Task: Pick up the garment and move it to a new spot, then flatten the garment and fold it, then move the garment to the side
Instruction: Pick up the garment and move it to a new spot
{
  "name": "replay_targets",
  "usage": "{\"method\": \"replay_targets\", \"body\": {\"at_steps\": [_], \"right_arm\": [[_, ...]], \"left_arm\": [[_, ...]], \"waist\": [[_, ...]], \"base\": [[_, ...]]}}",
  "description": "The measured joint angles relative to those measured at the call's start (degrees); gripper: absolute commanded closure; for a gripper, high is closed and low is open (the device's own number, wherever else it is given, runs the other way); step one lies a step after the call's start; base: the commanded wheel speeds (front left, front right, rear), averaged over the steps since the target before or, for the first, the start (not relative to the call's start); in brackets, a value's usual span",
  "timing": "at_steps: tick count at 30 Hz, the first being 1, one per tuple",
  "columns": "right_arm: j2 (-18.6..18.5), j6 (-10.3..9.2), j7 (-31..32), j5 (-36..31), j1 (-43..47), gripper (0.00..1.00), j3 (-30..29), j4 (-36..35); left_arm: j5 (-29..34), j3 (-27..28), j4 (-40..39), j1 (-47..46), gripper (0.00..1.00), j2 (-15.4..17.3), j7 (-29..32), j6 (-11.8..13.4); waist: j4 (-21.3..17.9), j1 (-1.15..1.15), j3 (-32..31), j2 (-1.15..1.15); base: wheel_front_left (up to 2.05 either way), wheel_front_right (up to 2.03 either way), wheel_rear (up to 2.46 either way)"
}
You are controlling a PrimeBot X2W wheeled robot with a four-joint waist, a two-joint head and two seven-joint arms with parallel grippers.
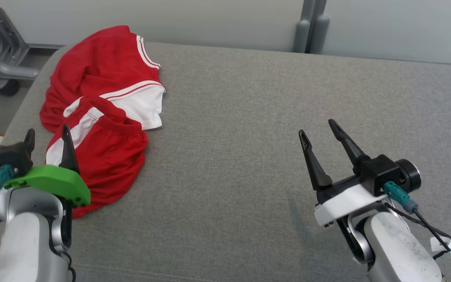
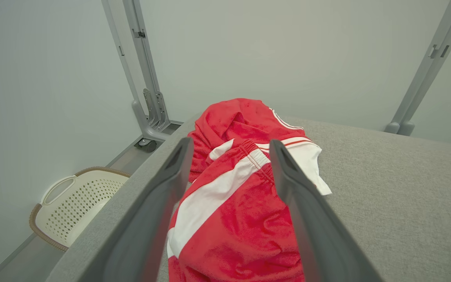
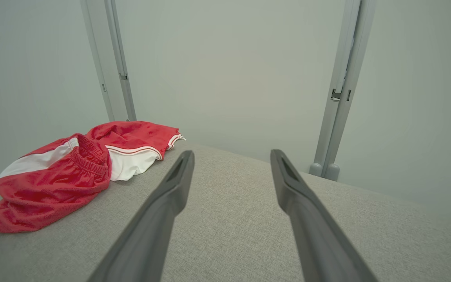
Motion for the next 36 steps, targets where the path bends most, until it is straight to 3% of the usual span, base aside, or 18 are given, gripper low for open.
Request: {"method": "replay_targets", "body": {"at_steps": [16,24,36], "right_arm": [[-3.47,1.16,1.32,-1.9,-7.73,0.0,-0.8,-3.68],[-4.79,1.51,1.31,-2.45,-8.53,0.0,-1.6,-3.7],[-4.8,1.53,1.3,-2.44,-8.5,0.0,-1.37,-3.37]], "left_arm": [[-3.01,2.24,11.06,-16.8,0.0,-0.26,9.15,0.56],[-0.66,3.15,18.14,-18.48,0.0,-0.8,9.46,1.15],[1.69,5.77,26.27,-18.68,0.0,-0.76,9.03,1.86]], "waist": [[-5.24,0.0,10.93,0.0],[-6.99,0.0,14.66,0.0],[-7.1,0.0,15.29,0.0]], "base": [[0.0,0.0,0.0],[0.0,0.0,0.0],[0.0,0.0,0.0]]}}
